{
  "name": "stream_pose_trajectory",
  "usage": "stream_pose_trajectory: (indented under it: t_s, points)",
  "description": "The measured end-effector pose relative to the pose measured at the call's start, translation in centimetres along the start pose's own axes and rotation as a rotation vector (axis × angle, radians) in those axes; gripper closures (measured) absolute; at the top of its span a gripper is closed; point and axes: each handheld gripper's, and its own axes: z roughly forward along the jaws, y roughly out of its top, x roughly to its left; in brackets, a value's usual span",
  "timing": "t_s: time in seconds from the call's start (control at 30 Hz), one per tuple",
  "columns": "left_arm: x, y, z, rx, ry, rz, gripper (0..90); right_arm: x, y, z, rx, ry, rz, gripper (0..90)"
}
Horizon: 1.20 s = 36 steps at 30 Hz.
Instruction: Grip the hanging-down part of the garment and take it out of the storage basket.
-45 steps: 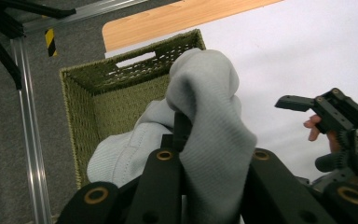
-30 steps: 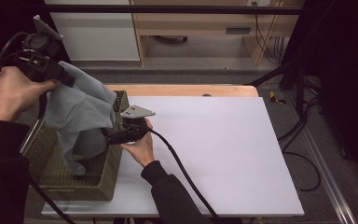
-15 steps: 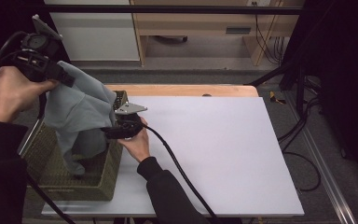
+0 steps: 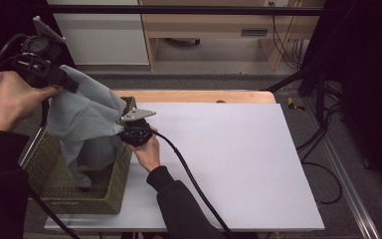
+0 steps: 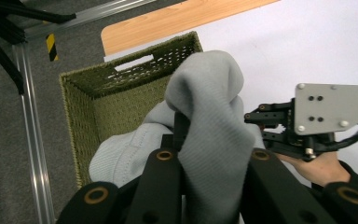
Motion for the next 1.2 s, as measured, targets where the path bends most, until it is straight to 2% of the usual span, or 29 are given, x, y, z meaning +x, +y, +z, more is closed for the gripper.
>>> stream_pose_trajectory:
  t_s: [0.23, 0.27, 0.4, 0.47, 0.53, 0.57, 0.6, 0.67, 0.7, 0.73, 0.87, 0.9, 0.93, 1.2]
  points:
    - [-0.1, 0.0, -0.4, -0.008, 0.012, 0.0, 80.8, 0.4, 0.9, -1.8, -0.038, 0.022, -0.009, 89.7]
    - [-0.1, -0.1, -0.4, -0.018, 0.017, -0.005, 80.8, 0.4, 1.3, -2.7, -0.045, 0.019, -0.021, 89.7]
    - [0.2, -0.2, -0.5, -0.016, 0.014, -0.009, 80.8, 0.4, 1.8, -3.9, -0.049, 0.016, -0.03, 89.8]
    - [0.4, -0.3, -0.6, -0.021, 0.019, -0.018, 80.9, 0.4, 2.5, -5.6, -0.068, 0.013, -0.051, 89.8]
    - [0.4, -0.4, -0.6, -0.02, 0.016, -0.018, 80.8, 0.4, 3.0, -6.7, -0.075, 0.005, -0.055, 89.8]
    - [0.4, -0.4, -0.6, -0.02, 0.016, -0.018, 80.8, 0.4, 3.0, -6.7, -0.075, 0.005, -0.055, 89.8]
    - [0.5, -0.5, -0.6, -0.019, 0.018, -0.017, 80.8, 0.5, 3.4, -7.9, -0.081, -0.003, -0.074, 89.8]
    - [0.5, -0.5, -0.5, -0.018, 0.022, -0.019, 80.8, 0.5, 3.7, -8.8, -0.087, -0.008, -0.079, 89.8]
    - [0.5, -0.5, -0.5, -0.018, 0.022, -0.019, 80.8, 0.5, 3.7, -8.8, -0.087, -0.008, -0.079, 89.8]
    - [0.5, -0.6, -0.4, -0.019, 0.023, -0.02, 80.8, 0.5, 4.2, -10.2, -0.097, -0.019, -0.085, 89.9]
    - [0.7, -0.7, -0.2, -0.019, 0.024, -0.025, 80.8, 0.5, 5.1, -12.2, -0.116, -0.043, -0.104, 89.9]
    - [0.7, -0.7, -0.2, -0.019, 0.024, -0.025, 80.8, 0.5, 5.1, -12.2, -0.116, -0.043, -0.104, 89.9]
    - [0.7, -0.7, -0.2, -0.017, 0.016, -0.027, 80.8, 0.5, 5.6, -13.4, -0.128, -0.056, -0.108, 89.9]
    - [0.6, -0.9, 0.6, -0.012, -0.007, -0.022, 80.8, 1.0, 7.0, -16.9, -0.15, -0.097, -0.149, 89.9]
